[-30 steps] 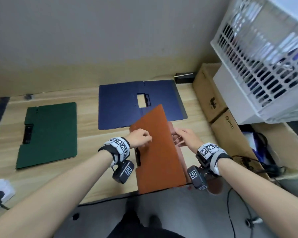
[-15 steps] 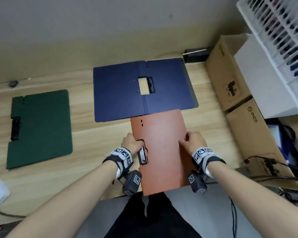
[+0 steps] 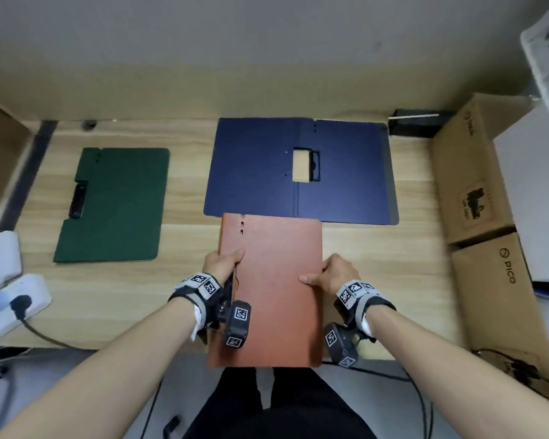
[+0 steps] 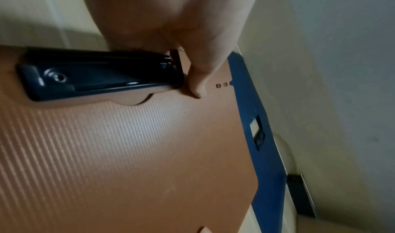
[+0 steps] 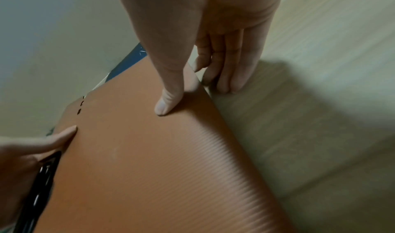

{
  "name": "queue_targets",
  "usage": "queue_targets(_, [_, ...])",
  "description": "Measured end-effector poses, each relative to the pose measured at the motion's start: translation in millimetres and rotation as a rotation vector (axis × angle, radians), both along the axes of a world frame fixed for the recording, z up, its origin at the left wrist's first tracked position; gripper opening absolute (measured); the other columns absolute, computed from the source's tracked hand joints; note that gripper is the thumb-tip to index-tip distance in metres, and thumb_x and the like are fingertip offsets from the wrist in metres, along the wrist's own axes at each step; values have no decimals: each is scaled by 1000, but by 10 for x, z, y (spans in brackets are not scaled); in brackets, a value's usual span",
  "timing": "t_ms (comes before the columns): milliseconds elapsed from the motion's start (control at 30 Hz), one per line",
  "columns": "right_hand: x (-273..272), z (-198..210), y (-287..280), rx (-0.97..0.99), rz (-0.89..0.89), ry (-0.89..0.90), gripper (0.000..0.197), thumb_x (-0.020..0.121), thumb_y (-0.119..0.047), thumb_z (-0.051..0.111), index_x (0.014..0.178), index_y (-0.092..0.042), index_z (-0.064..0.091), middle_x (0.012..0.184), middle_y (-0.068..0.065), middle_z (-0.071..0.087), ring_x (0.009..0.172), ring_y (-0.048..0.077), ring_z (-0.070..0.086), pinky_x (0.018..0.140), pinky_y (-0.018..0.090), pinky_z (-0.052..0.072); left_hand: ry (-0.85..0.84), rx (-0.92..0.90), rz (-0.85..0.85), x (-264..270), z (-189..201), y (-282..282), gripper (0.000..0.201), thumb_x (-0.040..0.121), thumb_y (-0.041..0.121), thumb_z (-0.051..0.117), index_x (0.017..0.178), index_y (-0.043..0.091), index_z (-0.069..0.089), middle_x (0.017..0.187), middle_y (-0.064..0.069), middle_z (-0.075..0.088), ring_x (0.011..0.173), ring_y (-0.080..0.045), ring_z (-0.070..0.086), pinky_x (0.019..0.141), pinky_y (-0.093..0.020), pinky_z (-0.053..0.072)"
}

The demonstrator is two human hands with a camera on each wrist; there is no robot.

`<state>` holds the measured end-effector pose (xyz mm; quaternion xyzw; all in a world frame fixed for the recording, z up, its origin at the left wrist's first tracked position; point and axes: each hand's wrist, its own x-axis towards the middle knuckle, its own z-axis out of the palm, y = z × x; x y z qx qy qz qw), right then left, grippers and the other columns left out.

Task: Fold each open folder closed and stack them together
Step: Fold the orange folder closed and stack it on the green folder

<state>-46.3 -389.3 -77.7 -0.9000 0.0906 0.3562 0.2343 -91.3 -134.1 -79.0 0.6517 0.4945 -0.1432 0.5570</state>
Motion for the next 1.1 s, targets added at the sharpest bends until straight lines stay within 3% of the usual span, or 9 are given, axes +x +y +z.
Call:
queue_targets(200, [225,188,643,178,40,-120,60,62,-54,86,95,-17,52,85,-8,61,76,12,55,62,30,38,-80,25,97,20,267,649,59,77,36,79,120,1,60,108,-13,71,92,-31,69,87,-46,58])
queue_targets(333, [364,210,1075,270,123,-140,51,70,-48,83,100,-19,55,95,-9,63,89,16,60,76,30,44,-112,47,98,114,403,1039,57,81,30,78,129,5,60,117,-10,70,100,-26,67,92,-36,53])
queue_targets(467, [498,158,1461,256,136,-196,46,78,-44,78,103,-11,58,99,3,67,93,25,63,82,37,51,-133,28,65,238,570,1396,59,89,26,72,136,-4,50,118,-5,58,107,-22,57,87,-27,39])
queue_targets(567, [588,167,1737,243,39,-278,38,79,-37,78,92,-8,57,88,9,66,86,31,62,75,39,50,-115,1,-18,345,576,1708,62,88,32,72,136,0,51,127,-4,59,117,-24,57,96,-28,40])
queue_targets(667, [689,204,2065,231,20,-309,34,81,-36,76,88,-12,53,82,5,60,80,29,58,70,33,43,-108,70,-107,471,575,2068,68,80,46,73,132,6,56,132,-11,63,119,-29,60,106,-43,46])
queue_targets(767, [811,205,2384,202,5,-323,35,82,-37,75,95,-13,54,89,7,62,85,29,58,73,33,44,-33,201,-303,545,525,2383,77,86,52,64,145,7,41,143,-11,52,130,-32,51,108,-46,43])
queue_targets(833, [913,155,2587,189,-14,-318,35,83,-37,75,97,-12,56,94,9,63,88,29,59,75,32,43,15,255,-402,601,483,2592,67,87,51,60,135,6,50,132,-13,60,119,-33,58,98,-45,50])
queue_targets(933, [1063,55,2911,181,-65,-317,33,84,-39,72,83,-11,53,88,11,64,87,32,61,73,34,46,40,309,-515,636,390,2934,47,88,44,58,110,3,64,105,-14,70,94,-31,67,82,-37,54])
queue_targets(1100, [1256,-103,3481,200,-66,-348,36,82,-43,73,86,-10,58,86,8,64,87,31,60,75,34,47,70,455,-575,659,295,3449,22,93,26,58,107,11,63,106,-13,71,97,-32,66,84,-38,54])
